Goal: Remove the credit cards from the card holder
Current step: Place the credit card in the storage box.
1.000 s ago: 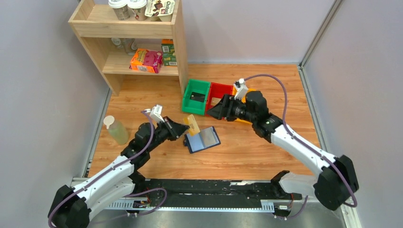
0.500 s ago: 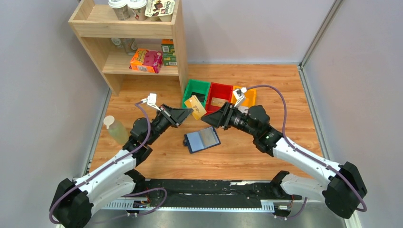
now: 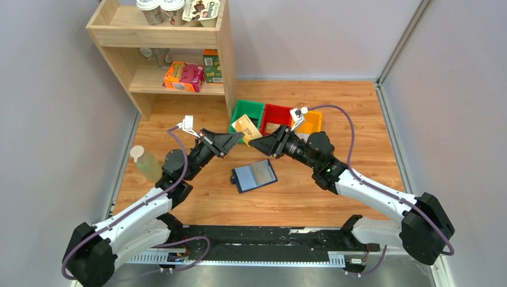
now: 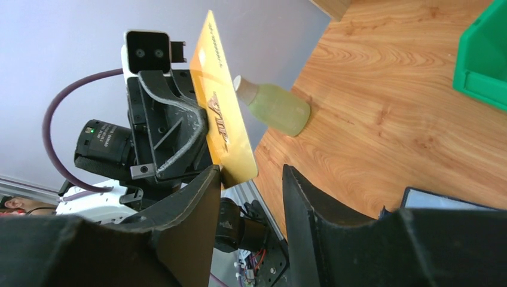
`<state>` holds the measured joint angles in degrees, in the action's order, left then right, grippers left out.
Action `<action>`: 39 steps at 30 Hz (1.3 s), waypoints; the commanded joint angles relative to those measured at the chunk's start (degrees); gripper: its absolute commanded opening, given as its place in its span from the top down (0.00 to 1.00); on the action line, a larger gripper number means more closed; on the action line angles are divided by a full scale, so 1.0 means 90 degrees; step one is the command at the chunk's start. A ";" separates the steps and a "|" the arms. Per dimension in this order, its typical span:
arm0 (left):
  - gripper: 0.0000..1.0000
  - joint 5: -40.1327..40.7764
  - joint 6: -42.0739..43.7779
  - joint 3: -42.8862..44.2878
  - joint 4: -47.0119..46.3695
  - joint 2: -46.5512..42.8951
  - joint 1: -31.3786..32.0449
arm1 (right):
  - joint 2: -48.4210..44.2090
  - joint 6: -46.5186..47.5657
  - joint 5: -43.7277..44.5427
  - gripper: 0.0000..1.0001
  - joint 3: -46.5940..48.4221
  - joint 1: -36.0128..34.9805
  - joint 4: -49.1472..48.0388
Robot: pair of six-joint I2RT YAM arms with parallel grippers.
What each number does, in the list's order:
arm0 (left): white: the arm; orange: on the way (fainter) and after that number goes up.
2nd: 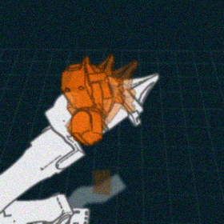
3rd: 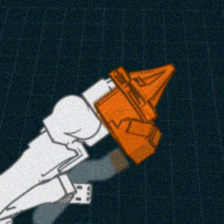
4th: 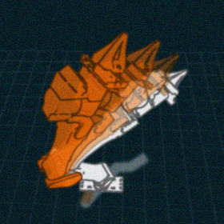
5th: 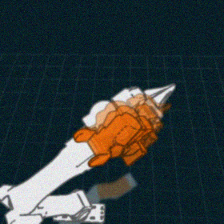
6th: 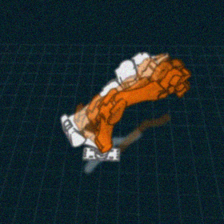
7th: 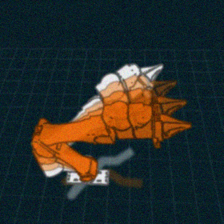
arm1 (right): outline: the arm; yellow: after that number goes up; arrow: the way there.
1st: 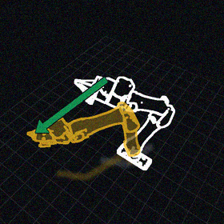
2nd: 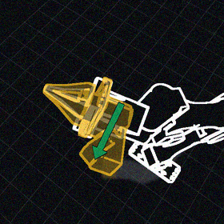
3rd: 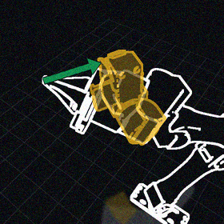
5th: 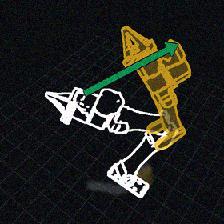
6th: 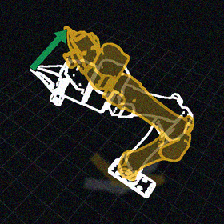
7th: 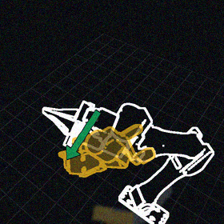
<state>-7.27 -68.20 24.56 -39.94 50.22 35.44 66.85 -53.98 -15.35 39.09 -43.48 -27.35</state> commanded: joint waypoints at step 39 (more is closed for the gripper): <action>0.32 0.1325 0.4483 0.2467 0.8500 -0.0276 -0.0491 | 0.4631 0.3956 -0.0851 0.97 0.6378 0.2400 0.8127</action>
<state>2.63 -30.44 44.75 30.98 49.71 31.14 103.55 -20.08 -20.14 90.08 -22.28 40.29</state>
